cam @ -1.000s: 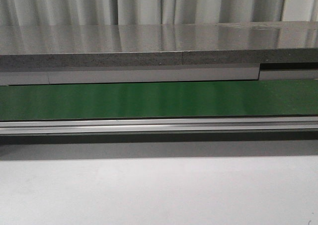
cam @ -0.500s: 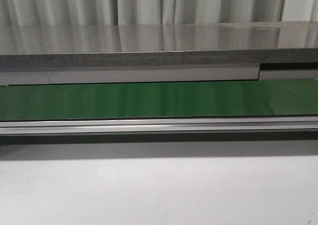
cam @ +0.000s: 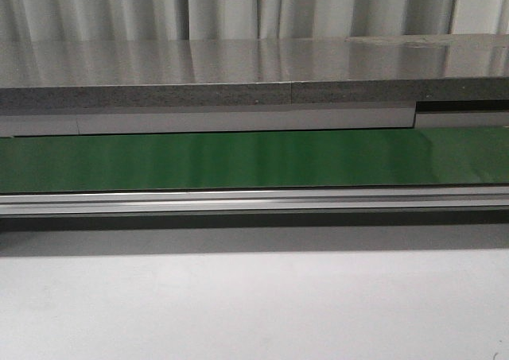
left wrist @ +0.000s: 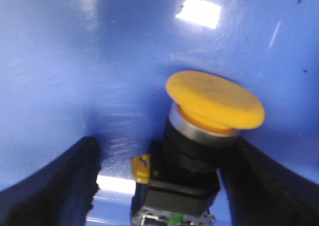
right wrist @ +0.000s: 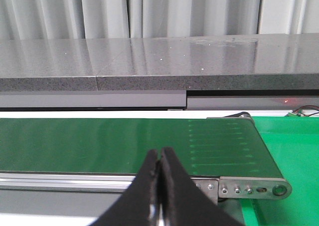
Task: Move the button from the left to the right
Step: 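Close the left gripper on the push button body and lift it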
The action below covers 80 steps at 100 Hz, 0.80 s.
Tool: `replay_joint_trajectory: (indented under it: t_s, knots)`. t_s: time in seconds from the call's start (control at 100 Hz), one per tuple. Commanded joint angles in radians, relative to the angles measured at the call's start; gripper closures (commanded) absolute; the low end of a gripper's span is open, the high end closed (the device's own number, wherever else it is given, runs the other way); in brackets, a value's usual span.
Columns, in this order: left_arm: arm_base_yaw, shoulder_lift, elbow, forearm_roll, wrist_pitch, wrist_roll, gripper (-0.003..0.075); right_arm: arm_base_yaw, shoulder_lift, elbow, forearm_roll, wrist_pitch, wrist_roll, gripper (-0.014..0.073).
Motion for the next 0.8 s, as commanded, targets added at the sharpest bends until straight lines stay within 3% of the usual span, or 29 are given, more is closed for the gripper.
replay_joint_trajectory:
  t_s: [0.0, 0.21, 0.35, 0.57, 0.79]
  knots:
    - [0.001, -0.045, -0.016, -0.011, -0.006, -0.005, 0.0381, 0.000, -0.020, -0.014, -0.011, -0.083, -0.002, 0.0662]
    - [0.001, -0.048, -0.045, -0.017, 0.014, -0.005, 0.0632, 0.000, -0.020, -0.014, -0.011, -0.083, -0.002, 0.0662]
    - [0.001, -0.050, -0.125, -0.023, 0.101, -0.005, 0.0729, 0.000, -0.020, -0.014, -0.011, -0.083, -0.002, 0.0662]
    - [0.001, -0.066, -0.288, -0.076, 0.230, -0.005, 0.0741, 0.000, -0.020, -0.014, -0.011, -0.083, -0.002, 0.0662]
    - [-0.032, -0.106, -0.368, -0.164, 0.257, 0.001, 0.0741, 0.000, -0.020, -0.014, -0.011, -0.083, -0.002, 0.0662]
